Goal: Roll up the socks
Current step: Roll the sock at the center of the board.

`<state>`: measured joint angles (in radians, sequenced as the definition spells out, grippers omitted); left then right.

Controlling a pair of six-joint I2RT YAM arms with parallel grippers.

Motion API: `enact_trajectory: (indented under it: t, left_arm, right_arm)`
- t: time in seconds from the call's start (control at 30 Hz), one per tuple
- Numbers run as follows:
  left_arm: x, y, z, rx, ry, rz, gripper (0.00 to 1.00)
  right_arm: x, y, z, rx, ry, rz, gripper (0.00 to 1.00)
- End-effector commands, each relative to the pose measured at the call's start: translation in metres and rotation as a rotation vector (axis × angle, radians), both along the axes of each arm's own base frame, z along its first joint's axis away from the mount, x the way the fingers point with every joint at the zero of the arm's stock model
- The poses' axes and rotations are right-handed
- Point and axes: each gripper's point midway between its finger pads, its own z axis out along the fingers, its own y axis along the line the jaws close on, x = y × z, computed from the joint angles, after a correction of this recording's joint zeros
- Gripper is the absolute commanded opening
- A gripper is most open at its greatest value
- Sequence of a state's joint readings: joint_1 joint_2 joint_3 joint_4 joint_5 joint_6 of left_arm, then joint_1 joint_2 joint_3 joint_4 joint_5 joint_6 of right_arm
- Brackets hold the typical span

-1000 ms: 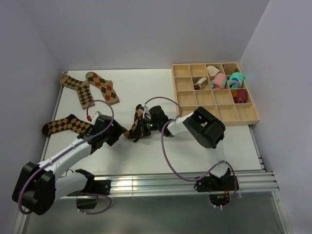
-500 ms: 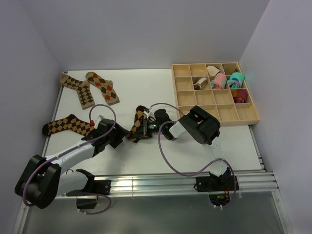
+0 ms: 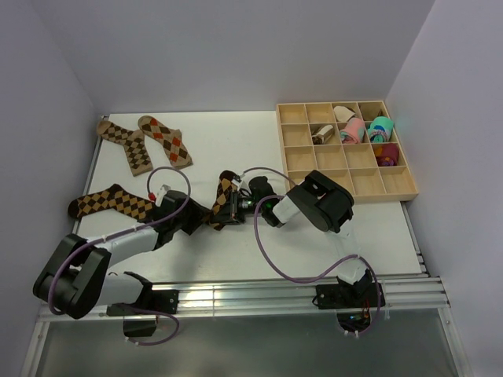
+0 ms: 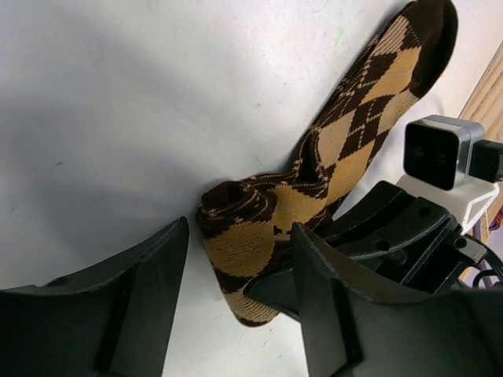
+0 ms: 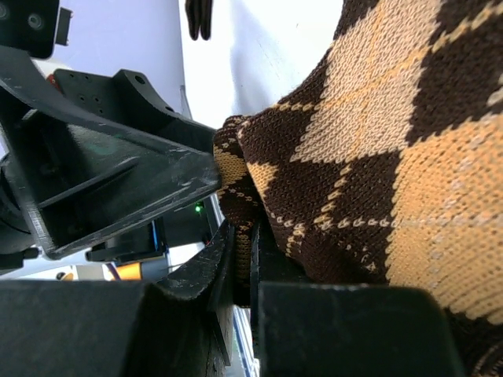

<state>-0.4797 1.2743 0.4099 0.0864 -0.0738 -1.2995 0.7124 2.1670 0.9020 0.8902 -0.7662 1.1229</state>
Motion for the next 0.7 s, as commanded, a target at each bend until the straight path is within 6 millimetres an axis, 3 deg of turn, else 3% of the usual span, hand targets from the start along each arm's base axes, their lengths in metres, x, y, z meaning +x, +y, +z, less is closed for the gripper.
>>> enact_trajectory:
  t: [0.0, 0.2, 0.33, 0.37, 0.43, 0.53, 0.63, 0.67]
  left_arm:
    - [-0.001, -0.001, -0.011, 0.024, 0.023, -0.013, 0.58]
    - [-0.01, -0.006, -0.028, 0.032, 0.074, -0.045, 0.41]
    - [-0.012, -0.008, -0.028, 0.053, 0.069, -0.067, 0.27]
    - [-0.011, -0.007, -0.027, 0.06, 0.065, -0.067, 0.19]
    - [-0.009, -0.006, -0.023, 0.079, 0.051, -0.08, 0.14]
    - [-0.003, -0.005, -0.014, 0.114, 0.023, -0.092, 0.06]
    - [0.004, -0.004, -0.007, 0.147, 0.0, -0.111, 0.01]
    - [0.003, -0.003, -0.009, 0.162, 0.01, -0.116, 0.01]
  right_arm:
    - [0.001, -0.003, -0.011, -0.011, 0.015, -0.012, 0.0]
    - [0.005, -0.003, -0.013, -0.023, 0.02, -0.039, 0.0]
    - [0.008, -0.007, -0.017, -0.06, 0.008, -0.063, 0.02]
    - [0.01, -0.008, -0.015, -0.073, -0.013, -0.075, 0.1]
    - [0.011, -0.012, -0.014, -0.105, -0.044, -0.08, 0.18]
    - [0.018, -0.02, -0.003, -0.188, -0.146, -0.108, 0.4]
    - [0.021, -0.026, 0.015, -0.293, -0.283, -0.13, 0.48]
    - [0.018, -0.033, 0.013, -0.356, -0.32, -0.11, 0.51]
